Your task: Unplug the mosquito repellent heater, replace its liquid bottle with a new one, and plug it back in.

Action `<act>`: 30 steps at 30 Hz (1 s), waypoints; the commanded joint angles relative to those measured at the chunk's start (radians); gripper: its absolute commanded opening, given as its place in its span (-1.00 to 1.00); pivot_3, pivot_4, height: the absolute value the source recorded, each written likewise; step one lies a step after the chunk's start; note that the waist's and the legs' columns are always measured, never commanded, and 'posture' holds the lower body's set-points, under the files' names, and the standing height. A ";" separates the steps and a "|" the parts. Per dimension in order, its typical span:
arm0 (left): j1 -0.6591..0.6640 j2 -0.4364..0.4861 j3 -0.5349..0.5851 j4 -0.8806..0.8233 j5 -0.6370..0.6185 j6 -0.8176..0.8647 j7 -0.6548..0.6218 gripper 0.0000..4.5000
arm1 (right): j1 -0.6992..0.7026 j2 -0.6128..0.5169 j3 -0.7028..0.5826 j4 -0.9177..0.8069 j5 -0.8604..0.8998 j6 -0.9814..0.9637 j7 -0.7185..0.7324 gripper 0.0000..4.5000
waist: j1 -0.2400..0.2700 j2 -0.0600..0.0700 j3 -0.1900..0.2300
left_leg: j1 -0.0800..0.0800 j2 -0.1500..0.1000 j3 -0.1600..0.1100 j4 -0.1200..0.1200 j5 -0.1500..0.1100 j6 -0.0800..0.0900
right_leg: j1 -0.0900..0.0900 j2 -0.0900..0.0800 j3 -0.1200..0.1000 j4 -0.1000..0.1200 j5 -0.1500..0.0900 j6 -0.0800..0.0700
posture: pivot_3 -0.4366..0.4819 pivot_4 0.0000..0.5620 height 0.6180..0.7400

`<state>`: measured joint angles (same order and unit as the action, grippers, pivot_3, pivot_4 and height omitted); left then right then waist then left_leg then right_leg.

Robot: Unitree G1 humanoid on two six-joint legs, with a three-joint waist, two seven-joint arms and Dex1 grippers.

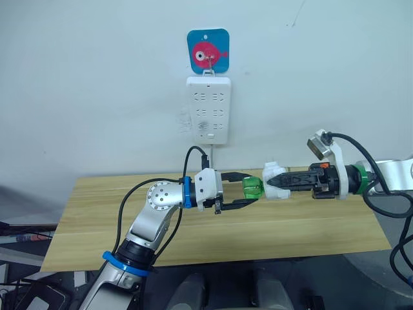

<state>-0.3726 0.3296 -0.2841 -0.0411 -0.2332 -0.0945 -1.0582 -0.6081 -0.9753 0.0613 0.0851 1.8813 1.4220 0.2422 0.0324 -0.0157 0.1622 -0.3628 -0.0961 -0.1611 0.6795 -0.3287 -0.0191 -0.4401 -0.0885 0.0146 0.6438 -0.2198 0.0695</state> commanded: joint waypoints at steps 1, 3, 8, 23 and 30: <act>-0.010 -0.004 -0.003 -0.020 -0.003 -0.020 0.003 -0.02 | -0.024 -0.011 -0.005 0.009 0.061 -0.015 -0.019 0.84 | 0.000 0.000 0.001 | 0.000 0.000 0.000 0.000 0.000 0.000 | 0.000 0.000 0.000 0.000 0.000 0.000 | 0.14 -0.33 1.00; -0.006 -0.003 -0.003 -0.024 -0.004 -0.019 0.004 -0.02 | -0.020 -0.017 -0.006 0.003 0.067 -0.012 -0.019 0.61 | 0.000 0.000 0.001 | 0.000 0.000 0.000 0.000 0.000 0.000 | 0.000 0.000 0.000 0.000 0.000 0.000 | 0.13 -0.32 1.00; -0.009 -0.008 -0.003 -0.021 -0.003 -0.017 0.011 -0.02 | -0.014 -0.017 -0.004 -0.011 0.090 -0.015 -0.019 0.34 | 0.000 0.000 0.002 | 0.000 0.000 0.000 0.000 0.000 0.000 | 0.000 0.000 0.000 0.000 0.000 0.000 | 0.14 -0.30 1.00; -0.129 0.085 0.112 -0.101 -0.590 0.998 0.035 -0.02 | -0.027 0.007 -0.027 -0.094 -0.061 0.008 0.087 0.34 | -0.005 -0.003 0.015 | 0.000 0.000 -0.001 0.000 0.000 0.000 | 0.000 0.003 -0.001 0.001 0.000 0.000 | 0.17 -0.29 1.00; -0.279 0.051 0.320 0.145 -0.933 1.504 0.152 0.14 | -0.033 0.014 -0.029 -0.096 -0.112 0.014 0.148 0.34 | -0.009 -0.005 0.023 | 0.000 0.000 -0.002 0.001 0.000 0.000 | 0.000 0.005 -0.003 0.001 0.000 0.000 | 0.17 -0.29 1.00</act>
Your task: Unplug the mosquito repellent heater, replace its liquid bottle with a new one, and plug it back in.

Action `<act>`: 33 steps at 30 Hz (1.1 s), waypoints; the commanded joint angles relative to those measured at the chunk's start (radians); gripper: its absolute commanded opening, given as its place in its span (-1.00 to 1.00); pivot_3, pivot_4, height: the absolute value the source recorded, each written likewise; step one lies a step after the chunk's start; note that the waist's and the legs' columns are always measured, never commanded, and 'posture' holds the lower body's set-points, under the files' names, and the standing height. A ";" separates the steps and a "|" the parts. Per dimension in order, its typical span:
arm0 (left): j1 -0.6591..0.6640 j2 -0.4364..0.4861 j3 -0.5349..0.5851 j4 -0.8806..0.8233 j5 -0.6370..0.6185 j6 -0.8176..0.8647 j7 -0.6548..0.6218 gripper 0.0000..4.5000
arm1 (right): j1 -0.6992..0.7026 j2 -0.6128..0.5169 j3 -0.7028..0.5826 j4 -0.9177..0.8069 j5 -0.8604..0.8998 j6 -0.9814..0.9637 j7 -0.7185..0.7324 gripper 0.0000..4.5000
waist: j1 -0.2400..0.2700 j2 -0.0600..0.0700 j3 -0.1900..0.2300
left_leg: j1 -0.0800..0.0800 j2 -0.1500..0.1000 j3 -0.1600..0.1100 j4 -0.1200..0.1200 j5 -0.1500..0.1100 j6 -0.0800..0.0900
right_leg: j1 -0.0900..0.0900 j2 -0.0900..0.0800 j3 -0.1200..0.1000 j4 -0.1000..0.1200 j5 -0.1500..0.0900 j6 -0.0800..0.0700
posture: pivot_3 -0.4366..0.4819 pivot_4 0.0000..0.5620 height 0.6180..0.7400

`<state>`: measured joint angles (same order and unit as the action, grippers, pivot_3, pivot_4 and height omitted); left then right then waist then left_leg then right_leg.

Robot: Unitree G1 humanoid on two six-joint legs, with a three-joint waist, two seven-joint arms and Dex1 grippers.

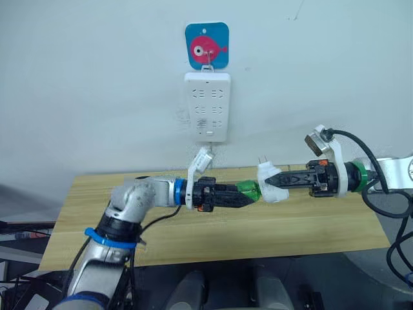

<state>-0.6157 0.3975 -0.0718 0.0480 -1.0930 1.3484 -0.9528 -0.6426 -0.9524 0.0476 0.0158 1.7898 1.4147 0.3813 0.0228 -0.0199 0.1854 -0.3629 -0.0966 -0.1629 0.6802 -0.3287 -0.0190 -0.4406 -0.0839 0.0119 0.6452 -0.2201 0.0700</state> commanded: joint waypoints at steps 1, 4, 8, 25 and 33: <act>-0.045 -0.029 0.122 0.075 -0.081 0.071 0.059 0.30 | 0.005 -0.007 -0.018 -0.025 -0.014 0.017 0.007 0.34 | 0.001 -0.001 0.000 | 0.000 0.000 0.000 0.000 0.000 0.000 | 0.000 0.000 0.000 0.000 0.000 0.000 | 0.14 -0.30 1.00; -0.050 -0.055 0.156 0.083 -0.084 0.081 0.098 0.69 | 0.019 -0.008 -0.034 -0.018 0.012 0.003 -0.008 0.34 | 0.002 -0.002 0.001 | -0.001 0.001 0.000 0.000 0.000 -0.001 | -0.001 -0.001 0.000 0.000 0.000 0.000 | 0.14 -0.30 1.00; 0.042 0.019 0.098 -0.086 0.053 -0.085 0.044 0.98 | 0.038 -0.021 -0.055 -0.002 0.031 -0.008 -0.034 0.34 | 0.000 -0.001 0.001 | -0.001 0.001 0.002 0.000 0.000 -0.001 | -0.001 -0.004 0.003 -0.001 0.000 0.000 | 0.08 -0.32 1.00; 0.241 0.019 -0.096 0.045 1.171 -2.246 0.142 0.98 | 0.060 0.012 -0.081 0.057 0.104 -0.067 -0.153 0.34 | 0.053 0.000 0.002 | -0.002 0.002 0.006 -0.001 0.000 0.000 | -0.001 -0.005 0.004 -0.010 0.008 0.000 | 0.15 -0.34 1.00; 0.161 -0.020 -0.137 0.197 1.293 -2.409 0.279 0.98 | 0.023 0.068 -0.052 0.047 0.181 -0.097 -0.231 0.34 | 0.054 0.000 0.002 | -0.003 0.002 0.006 -0.001 0.001 0.001 | 0.000 -0.004 0.005 -0.014 0.010 0.002 | 0.11 -0.35 1.00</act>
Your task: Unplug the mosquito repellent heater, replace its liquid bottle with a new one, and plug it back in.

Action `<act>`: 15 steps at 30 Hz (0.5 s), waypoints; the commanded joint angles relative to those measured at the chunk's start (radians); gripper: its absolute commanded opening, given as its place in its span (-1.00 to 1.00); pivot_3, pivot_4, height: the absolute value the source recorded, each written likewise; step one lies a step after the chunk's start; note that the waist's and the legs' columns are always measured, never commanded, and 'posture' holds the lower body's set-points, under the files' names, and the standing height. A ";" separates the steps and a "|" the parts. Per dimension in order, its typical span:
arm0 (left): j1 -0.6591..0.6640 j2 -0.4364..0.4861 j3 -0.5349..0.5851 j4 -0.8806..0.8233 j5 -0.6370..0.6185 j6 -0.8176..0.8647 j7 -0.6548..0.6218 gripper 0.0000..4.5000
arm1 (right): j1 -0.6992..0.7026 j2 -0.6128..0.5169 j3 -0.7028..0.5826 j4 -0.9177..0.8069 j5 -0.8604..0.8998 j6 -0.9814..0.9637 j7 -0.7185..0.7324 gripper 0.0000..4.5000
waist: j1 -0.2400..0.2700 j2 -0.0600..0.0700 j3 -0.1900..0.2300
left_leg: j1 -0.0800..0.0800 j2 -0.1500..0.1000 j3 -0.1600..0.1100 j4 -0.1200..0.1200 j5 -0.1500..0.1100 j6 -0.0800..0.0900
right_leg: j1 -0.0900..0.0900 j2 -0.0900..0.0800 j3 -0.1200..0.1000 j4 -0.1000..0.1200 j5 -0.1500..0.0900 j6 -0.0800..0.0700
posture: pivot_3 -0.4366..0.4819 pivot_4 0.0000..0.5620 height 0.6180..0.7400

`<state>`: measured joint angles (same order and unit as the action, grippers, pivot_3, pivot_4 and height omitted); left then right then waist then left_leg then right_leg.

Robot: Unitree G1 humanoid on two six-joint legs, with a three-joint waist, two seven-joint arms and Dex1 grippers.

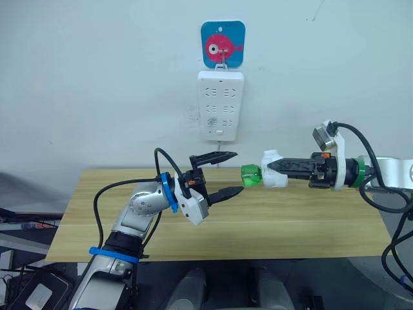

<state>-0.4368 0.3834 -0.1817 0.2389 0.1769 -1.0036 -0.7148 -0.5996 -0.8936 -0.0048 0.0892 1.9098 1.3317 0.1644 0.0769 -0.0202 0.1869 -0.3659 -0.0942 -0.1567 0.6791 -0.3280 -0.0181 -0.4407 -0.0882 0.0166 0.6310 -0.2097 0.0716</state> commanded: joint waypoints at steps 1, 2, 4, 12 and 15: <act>-0.018 -0.004 -0.034 0.013 0.029 -0.067 0.051 0.98 | -0.022 0.010 0.000 -0.028 0.062 -0.012 -0.015 0.34 | 0.000 0.000 0.000 | 0.000 0.000 0.000 0.000 0.000 0.000 | 0.000 0.000 0.000 0.000 0.000 0.000 | 0.11 -0.35 1.00; -0.019 -0.003 -0.037 0.018 0.035 -0.074 0.062 0.98 | -0.023 0.012 0.000 -0.029 0.062 -0.010 -0.016 0.34 | 0.000 0.000 0.000 | 0.000 0.000 0.000 0.000 0.000 0.000 | 0.000 0.000 0.000 0.000 0.000 0.000 | 0.10 -0.35 1.00; -0.025 -0.002 -0.044 0.029 0.049 -0.082 0.084 0.98 | -0.025 0.013 0.001 -0.031 0.062 -0.008 -0.015 0.34 | 0.000 0.000 0.000 | 0.000 0.000 0.000 0.000 0.000 0.000 | 0.000 0.000 0.000 0.000 0.000 0.000 | 0.09 -0.35 1.00; -0.089 0.016 -0.063 0.093 0.081 -0.118 0.150 0.81 | -0.015 0.009 0.005 -0.049 0.062 -0.005 -0.013 0.34 | -0.003 0.000 0.000 | 0.000 0.000 0.000 0.000 0.000 0.001 | 0.000 0.000 0.000 0.000 0.001 0.000 | 0.08 -0.35 1.00; -0.098 0.030 -0.078 0.105 0.076 -0.130 0.158 0.46 | -0.014 0.014 0.005 -0.051 0.062 -0.009 -0.013 0.34 | -0.004 0.000 0.000 | 0.000 0.000 0.000 0.000 0.000 0.001 | 0.000 0.000 0.000 0.000 0.001 0.000 | 0.08 -0.35 1.00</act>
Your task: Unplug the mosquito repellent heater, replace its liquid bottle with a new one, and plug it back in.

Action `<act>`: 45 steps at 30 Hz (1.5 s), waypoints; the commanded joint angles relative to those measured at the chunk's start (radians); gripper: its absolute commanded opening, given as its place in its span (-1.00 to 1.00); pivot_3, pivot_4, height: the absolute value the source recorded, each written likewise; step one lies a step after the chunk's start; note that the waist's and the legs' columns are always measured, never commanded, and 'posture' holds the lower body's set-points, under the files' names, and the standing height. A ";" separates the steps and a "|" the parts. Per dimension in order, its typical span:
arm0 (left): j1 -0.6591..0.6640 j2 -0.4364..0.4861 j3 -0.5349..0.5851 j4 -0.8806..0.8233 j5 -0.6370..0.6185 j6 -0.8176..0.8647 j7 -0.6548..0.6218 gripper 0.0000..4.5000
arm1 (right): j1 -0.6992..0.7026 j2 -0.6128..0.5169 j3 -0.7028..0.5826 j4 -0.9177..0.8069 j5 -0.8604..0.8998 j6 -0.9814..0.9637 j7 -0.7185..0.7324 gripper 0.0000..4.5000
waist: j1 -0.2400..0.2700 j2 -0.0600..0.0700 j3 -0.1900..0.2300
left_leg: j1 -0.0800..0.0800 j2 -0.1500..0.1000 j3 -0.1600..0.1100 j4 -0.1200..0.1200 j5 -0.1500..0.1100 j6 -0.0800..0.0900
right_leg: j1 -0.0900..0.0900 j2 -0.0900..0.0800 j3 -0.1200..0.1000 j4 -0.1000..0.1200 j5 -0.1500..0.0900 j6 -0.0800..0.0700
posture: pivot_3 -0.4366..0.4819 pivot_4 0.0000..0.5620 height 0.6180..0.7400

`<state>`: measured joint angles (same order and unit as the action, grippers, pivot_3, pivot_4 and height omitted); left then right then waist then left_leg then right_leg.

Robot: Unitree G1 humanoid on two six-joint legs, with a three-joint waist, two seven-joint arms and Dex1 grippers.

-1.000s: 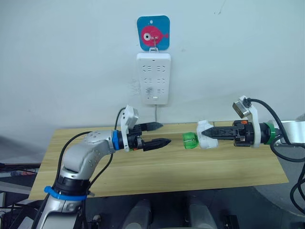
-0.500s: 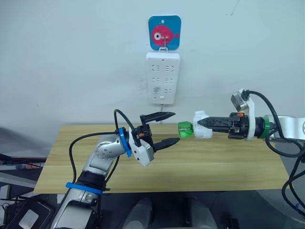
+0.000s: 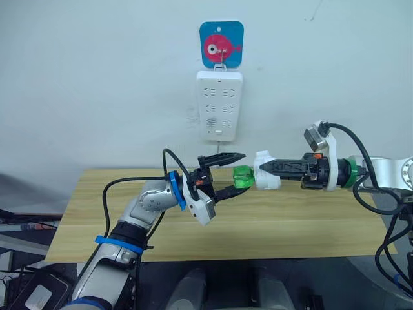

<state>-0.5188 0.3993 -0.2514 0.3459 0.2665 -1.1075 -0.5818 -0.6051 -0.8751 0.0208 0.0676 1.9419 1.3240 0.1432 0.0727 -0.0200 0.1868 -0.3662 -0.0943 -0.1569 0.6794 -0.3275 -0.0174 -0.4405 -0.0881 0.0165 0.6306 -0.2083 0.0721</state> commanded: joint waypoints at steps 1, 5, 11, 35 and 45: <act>-0.019 0.016 -0.014 0.002 -0.017 -0.028 0.026 0.29 | -0.009 -0.003 -0.020 -0.031 0.030 -0.003 0.007 0.34 | 0.000 0.000 0.000 | 0.000 0.000 0.000 0.000 0.000 0.000 | 0.000 0.000 0.000 0.000 0.000 0.000 | 0.08 -0.35 1.00; -0.025 0.024 -0.037 0.012 -0.026 -0.036 0.028 0.00 | -0.011 0.002 -0.019 -0.033 0.030 -0.004 0.008 0.34 | 0.000 0.000 0.000 | 0.000 0.000 0.000 0.000 0.000 0.000 | 0.000 0.000 0.000 0.000 0.000 0.000 | 0.08 -0.35 1.00; 0.009 0.064 -0.161 -0.132 -0.416 0.275 -0.198 0.00 | -0.019 -0.010 -0.010 -0.030 0.030 0.007 0.017 0.34 | -0.006 0.000 0.000 | 0.000 0.000 0.000 0.000 0.000 0.000 | 0.000 0.000 0.000 0.000 0.000 0.000 | 0.09 -0.34 1.00; -0.036 0.121 0.223 -0.252 -1.866 2.247 -0.010 0.99 | 0.008 -0.060 0.014 -0.072 0.030 -0.011 0.058 0.34 | -0.063 0.000 0.000 | 0.000 -0.001 -0.003 0.001 0.001 0.000 | 0.000 0.005 -0.001 0.001 0.000 0.000 | 0.10 -0.39 1.00; 0.176 0.248 0.013 -0.447 -0.718 1.157 -0.344 0.99 | 0.022 -0.089 -0.040 0.051 0.022 -0.037 0.005 0.34 | -0.045 0.003 -0.001 | 0.001 0.000 0.005 -0.001 0.001 -0.001 | 0.000 0.002 0.001 -0.002 0.001 -0.002 | 0.13 -0.39 1.00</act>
<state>-0.3453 0.6669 -0.2094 -0.1144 -0.6793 0.3520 -0.9108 -0.5667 -0.9502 0.0186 0.1157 1.9472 1.2930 0.1484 0.0280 -0.0171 0.1854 -0.3651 -0.0942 -0.1501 0.6781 -0.3270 -0.0179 -0.4404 -0.0878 0.0177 0.6281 -0.2072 0.0700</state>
